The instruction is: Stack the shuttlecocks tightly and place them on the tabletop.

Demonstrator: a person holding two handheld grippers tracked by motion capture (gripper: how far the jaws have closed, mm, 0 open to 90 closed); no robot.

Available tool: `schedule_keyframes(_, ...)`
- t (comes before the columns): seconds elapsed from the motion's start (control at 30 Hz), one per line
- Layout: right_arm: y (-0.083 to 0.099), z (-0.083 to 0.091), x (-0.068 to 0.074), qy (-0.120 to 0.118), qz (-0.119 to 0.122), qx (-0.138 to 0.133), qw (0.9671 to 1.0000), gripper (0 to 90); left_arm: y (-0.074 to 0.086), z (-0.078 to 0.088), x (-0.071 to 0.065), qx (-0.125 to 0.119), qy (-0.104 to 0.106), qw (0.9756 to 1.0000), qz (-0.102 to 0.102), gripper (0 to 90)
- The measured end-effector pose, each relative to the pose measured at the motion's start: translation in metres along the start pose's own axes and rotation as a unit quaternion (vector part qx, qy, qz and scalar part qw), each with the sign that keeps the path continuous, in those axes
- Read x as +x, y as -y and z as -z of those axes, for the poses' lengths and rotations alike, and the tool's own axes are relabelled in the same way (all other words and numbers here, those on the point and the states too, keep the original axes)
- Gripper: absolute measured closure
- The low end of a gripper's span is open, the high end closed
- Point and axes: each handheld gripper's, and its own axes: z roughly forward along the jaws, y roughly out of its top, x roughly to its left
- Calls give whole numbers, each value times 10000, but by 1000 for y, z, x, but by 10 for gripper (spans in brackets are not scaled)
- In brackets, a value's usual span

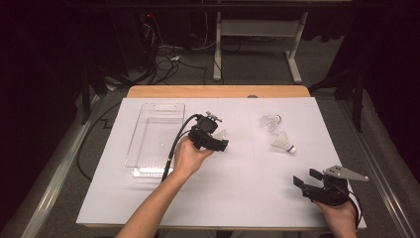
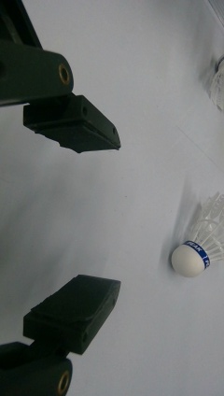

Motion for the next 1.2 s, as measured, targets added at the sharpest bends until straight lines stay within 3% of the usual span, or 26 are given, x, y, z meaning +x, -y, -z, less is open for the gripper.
schedule_keyframes(0.63, 0, 0, 0, 9, 8, -1, 10000, 280, 14, 5, -1, -31, 118, 9999, 89, 302)
schedule_keyframes(1.2, 0, 0, 0, 1, 11, -5, 10000, 279, 27, 7, -7, 54, 154, 9999, 17, 306)
